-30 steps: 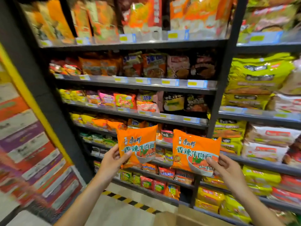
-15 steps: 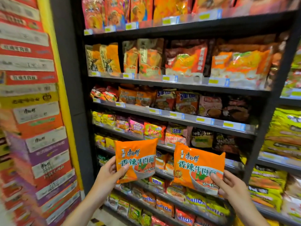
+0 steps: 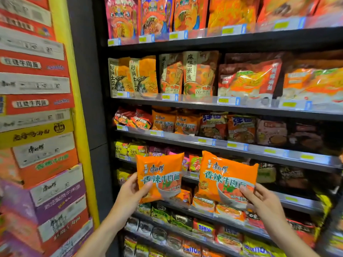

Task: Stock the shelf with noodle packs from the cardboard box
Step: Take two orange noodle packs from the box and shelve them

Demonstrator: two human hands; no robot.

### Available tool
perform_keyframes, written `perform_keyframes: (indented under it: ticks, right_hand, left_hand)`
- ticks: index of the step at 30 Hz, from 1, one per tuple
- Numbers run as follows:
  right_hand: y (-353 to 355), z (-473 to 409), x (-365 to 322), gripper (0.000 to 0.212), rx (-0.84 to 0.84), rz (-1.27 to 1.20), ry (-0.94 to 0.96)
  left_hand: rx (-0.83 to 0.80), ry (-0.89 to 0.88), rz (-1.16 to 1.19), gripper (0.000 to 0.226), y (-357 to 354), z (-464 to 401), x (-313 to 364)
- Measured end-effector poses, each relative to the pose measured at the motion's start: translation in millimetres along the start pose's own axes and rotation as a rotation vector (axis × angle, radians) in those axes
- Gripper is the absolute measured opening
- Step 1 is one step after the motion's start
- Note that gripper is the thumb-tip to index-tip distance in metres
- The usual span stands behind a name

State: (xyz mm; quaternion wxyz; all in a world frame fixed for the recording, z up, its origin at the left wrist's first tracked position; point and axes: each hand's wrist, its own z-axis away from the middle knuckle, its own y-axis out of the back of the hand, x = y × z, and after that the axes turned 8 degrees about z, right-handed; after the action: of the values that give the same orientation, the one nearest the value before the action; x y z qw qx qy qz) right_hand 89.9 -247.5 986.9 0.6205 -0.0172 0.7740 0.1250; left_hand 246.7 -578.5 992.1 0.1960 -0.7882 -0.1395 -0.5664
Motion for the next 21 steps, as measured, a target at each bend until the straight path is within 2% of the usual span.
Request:
perform_keyframes:
  ticks: [2, 6, 10, 11, 17, 21]
  right_hand:
    - [-14.5, -12.2, 7.1, 0.071, 0.004, 0.007, 0.000]
    - [-40.5, -32.7, 4.5, 0.070, 0.008, 0.023, 0.010]
    - [-63.3, -65.8, -3.3, 0.025, 0.007, 0.019, 0.058]
    - [-68.3, -76.0, -4.1, 0.020, 0.016, 0.010, 0.063]
    - [-96.3, -144.8, -4.4, 0.016, 0.087, -0.008, 0.082]
    - [-114.0, -188.9, -10.0, 0.014, 0.056, -0.021, 0.118]
  left_hand:
    - [-0.011, -0.004, 0.003, 0.034, 11.8, -16.8, -1.9]
    - [-0.011, -0.012, 0.038, 0.033, 29.3, -54.6, -13.4]
    - [-0.042, -0.012, 0.016, 0.034, 43.2, -100.2, -27.6]
    - [-0.045, -0.019, 0.007, 0.033, 45.8, -113.0, -30.5]
    - [-0.079, -0.043, -0.036, 0.036, 54.9, -203.8, -33.2]
    - [-0.064, -0.093, -0.072, 0.037, 59.0, -269.0, -33.2]
